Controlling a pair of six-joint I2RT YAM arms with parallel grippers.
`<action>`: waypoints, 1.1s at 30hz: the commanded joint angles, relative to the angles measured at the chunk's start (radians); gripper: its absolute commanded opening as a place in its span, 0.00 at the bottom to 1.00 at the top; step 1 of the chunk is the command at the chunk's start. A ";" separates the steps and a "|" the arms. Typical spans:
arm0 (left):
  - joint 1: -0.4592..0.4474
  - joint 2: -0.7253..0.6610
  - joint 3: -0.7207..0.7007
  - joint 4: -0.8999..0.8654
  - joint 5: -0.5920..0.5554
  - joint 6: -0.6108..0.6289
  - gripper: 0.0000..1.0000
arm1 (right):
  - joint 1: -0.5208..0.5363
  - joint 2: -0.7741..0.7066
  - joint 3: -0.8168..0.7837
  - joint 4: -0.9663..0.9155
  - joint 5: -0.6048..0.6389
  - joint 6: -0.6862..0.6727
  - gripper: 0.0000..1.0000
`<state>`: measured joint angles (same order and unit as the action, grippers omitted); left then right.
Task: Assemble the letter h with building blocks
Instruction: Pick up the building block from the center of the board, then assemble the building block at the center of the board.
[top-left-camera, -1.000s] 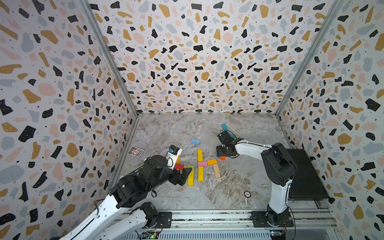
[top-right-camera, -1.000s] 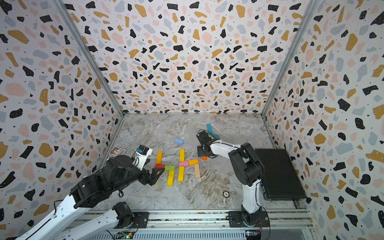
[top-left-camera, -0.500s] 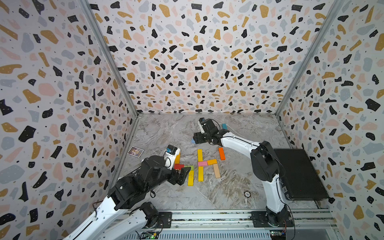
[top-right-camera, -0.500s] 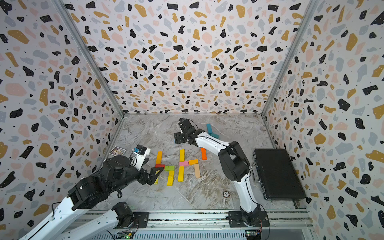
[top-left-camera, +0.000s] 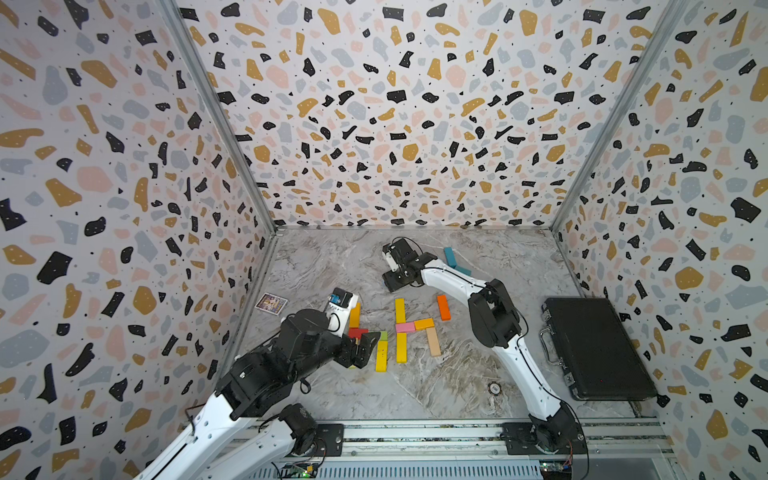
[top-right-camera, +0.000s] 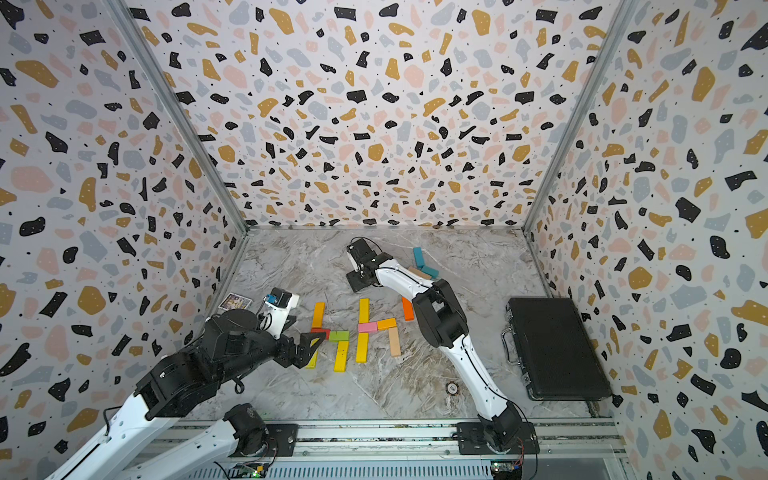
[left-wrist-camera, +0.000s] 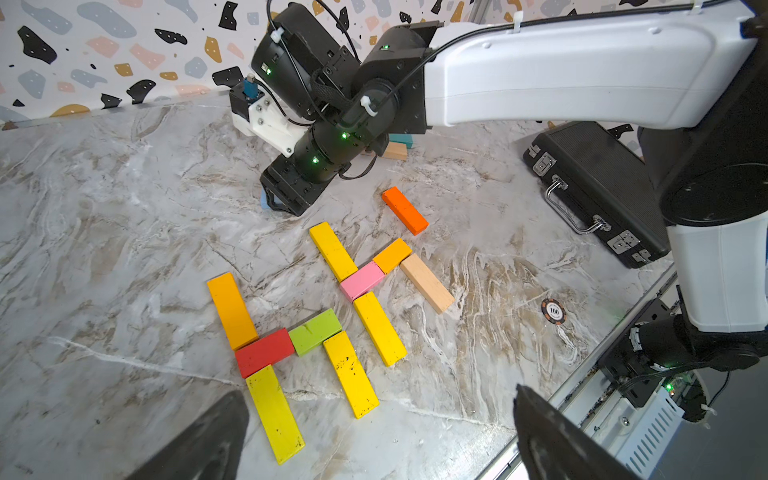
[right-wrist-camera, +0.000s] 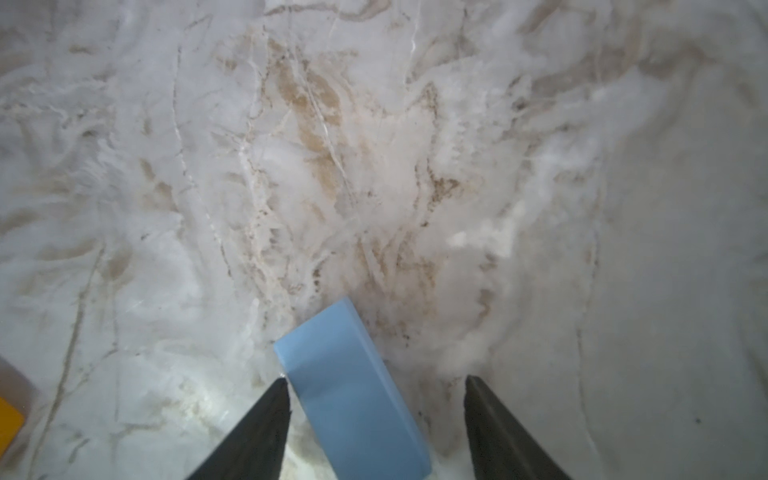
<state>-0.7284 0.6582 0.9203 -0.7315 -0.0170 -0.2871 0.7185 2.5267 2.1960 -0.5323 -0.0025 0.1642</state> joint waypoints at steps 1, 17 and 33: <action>0.016 -0.003 -0.015 0.047 0.033 0.006 0.99 | 0.005 0.020 0.043 -0.110 0.020 -0.032 0.56; 0.050 0.014 -0.019 0.053 0.062 0.000 0.99 | 0.007 -0.374 -0.394 0.330 0.114 0.027 0.24; 0.058 -0.002 -0.021 0.066 0.101 -0.007 0.99 | 0.007 -1.186 -1.288 0.178 0.224 0.342 0.25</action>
<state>-0.6769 0.6621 0.9092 -0.7113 0.0589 -0.2890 0.7204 1.3998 0.9936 -0.2489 0.1967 0.4191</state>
